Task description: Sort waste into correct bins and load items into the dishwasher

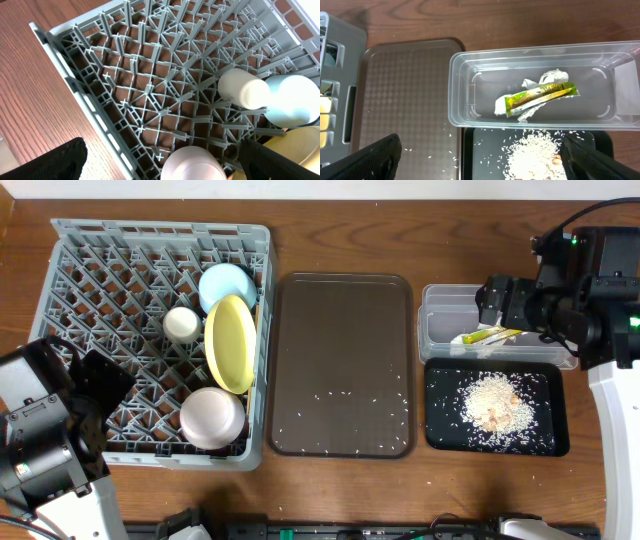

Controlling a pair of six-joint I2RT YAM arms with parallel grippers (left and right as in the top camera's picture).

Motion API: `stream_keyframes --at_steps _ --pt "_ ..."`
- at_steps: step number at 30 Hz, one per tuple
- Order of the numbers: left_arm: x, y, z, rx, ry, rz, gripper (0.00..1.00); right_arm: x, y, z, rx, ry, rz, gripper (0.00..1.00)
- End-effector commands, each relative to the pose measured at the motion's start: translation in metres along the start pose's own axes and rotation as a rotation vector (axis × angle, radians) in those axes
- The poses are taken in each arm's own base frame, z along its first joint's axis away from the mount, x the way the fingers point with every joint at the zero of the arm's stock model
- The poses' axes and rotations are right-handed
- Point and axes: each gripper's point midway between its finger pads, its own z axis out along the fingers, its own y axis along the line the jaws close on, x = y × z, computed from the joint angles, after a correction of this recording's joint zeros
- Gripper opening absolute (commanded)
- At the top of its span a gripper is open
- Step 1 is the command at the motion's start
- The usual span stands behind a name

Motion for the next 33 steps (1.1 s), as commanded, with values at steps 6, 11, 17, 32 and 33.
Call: stream_keyframes --at_steps 6,11,17,32,33 --pt "-0.004 0.003 -0.003 -0.013 -0.015 0.009 0.98 -0.004 0.005 -0.031 -0.015 -0.080 -0.028 0.99" --pt "-0.004 0.003 -0.003 -0.013 -0.015 0.009 0.98 -0.002 0.004 -0.078 0.011 -0.201 -0.062 0.99" --pt "-0.004 0.003 -0.003 -0.013 -0.015 0.009 0.98 -0.005 0.020 -0.151 0.016 -0.526 -0.296 0.99" --pt "-0.004 0.003 -0.003 -0.013 -0.015 0.009 0.98 0.051 0.020 -0.184 -0.089 -1.364 -0.355 0.99" --pt "-0.004 0.003 -0.003 -0.013 -0.015 0.009 0.98 0.055 0.019 -0.177 -0.101 -1.371 -0.342 0.99"
